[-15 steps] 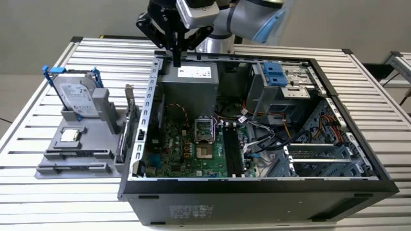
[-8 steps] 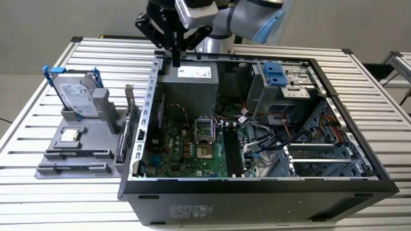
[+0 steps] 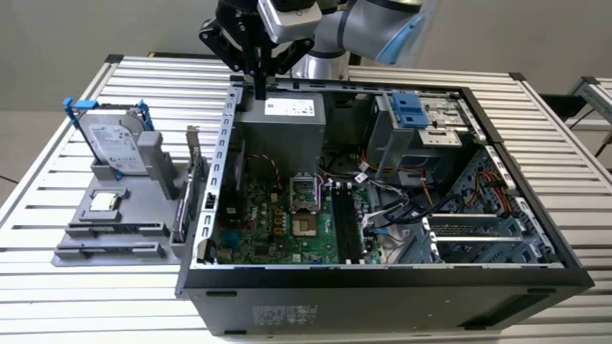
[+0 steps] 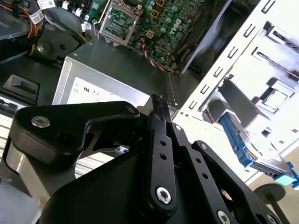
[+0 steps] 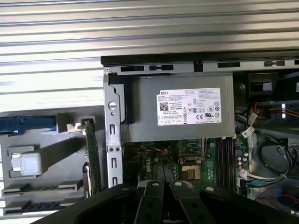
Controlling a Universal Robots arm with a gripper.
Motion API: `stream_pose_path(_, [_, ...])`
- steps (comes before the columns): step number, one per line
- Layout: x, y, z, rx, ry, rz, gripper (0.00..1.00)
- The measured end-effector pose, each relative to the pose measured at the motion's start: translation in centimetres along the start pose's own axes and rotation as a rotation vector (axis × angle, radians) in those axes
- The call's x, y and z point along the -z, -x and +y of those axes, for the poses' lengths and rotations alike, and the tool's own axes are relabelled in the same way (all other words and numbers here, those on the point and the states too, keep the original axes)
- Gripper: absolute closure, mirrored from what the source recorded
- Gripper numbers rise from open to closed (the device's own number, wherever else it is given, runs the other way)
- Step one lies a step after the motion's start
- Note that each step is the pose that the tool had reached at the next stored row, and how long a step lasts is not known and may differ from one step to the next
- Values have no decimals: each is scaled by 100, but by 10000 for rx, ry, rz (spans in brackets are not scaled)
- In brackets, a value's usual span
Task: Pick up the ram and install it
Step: 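Reach for the ram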
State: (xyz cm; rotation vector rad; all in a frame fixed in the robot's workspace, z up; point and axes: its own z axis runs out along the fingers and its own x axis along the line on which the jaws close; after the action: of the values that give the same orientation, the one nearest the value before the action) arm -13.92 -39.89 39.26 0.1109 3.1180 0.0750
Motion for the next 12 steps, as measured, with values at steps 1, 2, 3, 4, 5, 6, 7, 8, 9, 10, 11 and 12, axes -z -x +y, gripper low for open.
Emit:
stream_pose_path(1, [0,-1,0,0,0,0,100])
stream_pose_path(2, [0,-4,0,-1,0,0,100])
stream_pose_path(3, [0,-6,0,-1,0,0,100])
stream_pose_path(4, [0,-8,-1,-1,0,0,100])
stream_pose_path(5, [0,-11,-1,-1,0,1,100])
stream_pose_path(6, [0,-13,-1,0,0,1,100])
stream_pose_path(7, [0,-14,-1,0,0,0,100])
stream_pose_path(8, [0,-17,-1,-1,0,0,100])
stream_pose_path(9, [1,-21,-1,-1,0,0,100])
stream_pose_path(10, [1,-24,-2,-2,0,0,100])
stream_pose_path(11, [1,-26,-2,-1,0,0,100])
stream_pose_path(12, [1,-28,-2,0,0,0,100])
